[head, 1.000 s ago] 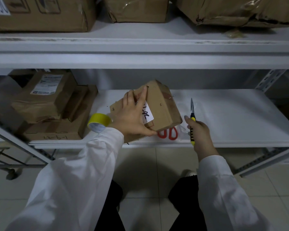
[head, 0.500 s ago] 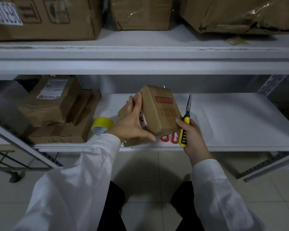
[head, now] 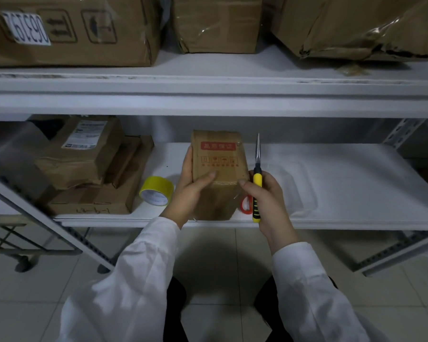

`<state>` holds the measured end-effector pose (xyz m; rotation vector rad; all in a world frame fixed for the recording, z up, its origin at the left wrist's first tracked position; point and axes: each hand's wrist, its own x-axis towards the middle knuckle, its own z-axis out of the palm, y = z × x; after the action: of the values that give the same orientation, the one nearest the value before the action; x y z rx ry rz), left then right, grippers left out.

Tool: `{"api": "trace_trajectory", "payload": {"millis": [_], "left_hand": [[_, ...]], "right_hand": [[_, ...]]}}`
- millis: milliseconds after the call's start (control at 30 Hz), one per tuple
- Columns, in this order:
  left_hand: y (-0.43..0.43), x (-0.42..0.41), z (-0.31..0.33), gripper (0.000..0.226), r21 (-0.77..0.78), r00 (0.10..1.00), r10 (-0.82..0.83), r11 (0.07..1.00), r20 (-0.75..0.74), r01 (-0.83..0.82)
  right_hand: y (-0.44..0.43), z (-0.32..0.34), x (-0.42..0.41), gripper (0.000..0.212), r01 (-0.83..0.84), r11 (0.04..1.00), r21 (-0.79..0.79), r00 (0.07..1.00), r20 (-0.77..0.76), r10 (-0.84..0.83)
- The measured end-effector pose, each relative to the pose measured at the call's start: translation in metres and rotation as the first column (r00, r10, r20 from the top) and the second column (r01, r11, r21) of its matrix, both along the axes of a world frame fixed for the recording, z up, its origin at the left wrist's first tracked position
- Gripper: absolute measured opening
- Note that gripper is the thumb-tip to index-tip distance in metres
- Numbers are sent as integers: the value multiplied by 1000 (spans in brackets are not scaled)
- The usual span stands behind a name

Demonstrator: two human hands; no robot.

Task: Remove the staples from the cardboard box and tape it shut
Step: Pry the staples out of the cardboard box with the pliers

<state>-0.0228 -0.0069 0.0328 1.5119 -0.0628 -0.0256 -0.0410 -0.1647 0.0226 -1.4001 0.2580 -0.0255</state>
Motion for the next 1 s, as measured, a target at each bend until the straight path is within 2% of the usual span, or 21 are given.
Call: {"api": "trace_trajectory", "payload": {"millis": [100, 200, 300, 367, 433, 500, 567, 733, 767, 867, 1000], "left_hand": [[11, 0, -7, 65, -69, 996, 57, 996, -73, -62], [15, -3, -8, 62, -37, 992, 84, 995, -92, -88], [13, -6, -3, 53, -36, 995, 91, 995, -46, -93], [12, -4, -4, 45, 82, 990, 137, 987, 36, -140], [9, -4, -6, 38, 328, 966, 216, 911, 142, -252], [6, -7, -6, 33, 554, 920, 228, 742, 320, -377], [4, -11, -3, 36, 681, 877, 151, 575, 457, -454], [-3, -11, 0, 69, 862, 922, 108, 328, 371, -386], [-6, -11, -2, 72, 881, 931, 106, 302, 349, -364], [-13, -11, -7, 79, 883, 940, 129, 321, 317, -342], [-17, -11, -9, 76, 872, 922, 157, 300, 354, -386]], "right_hand": [[3, -1, 3, 27, -21, 1000, -11, 998, -54, 21], [4, -2, 0, 32, -49, 997, 57, 992, -110, 55], [2, -2, -1, 37, -81, 991, 109, 989, -116, 93], [0, -2, -1, 26, -77, 987, 144, 985, -143, 98], [-2, -1, -1, 20, -66, 984, 163, 977, -190, 97], [-5, 1, -4, 16, -69, 985, 159, 968, -229, 105], [-12, 2, -8, 10, -90, 990, 113, 955, -272, 118], [-34, -8, -23, 18, -207, 978, 18, 921, -332, 202], [-36, -10, -25, 20, -217, 976, 0, 919, -337, 204], [-38, -12, -30, 29, -241, 970, -40, 908, -362, 210], [-39, -10, -32, 35, -267, 962, -57, 900, -372, 228]]}}
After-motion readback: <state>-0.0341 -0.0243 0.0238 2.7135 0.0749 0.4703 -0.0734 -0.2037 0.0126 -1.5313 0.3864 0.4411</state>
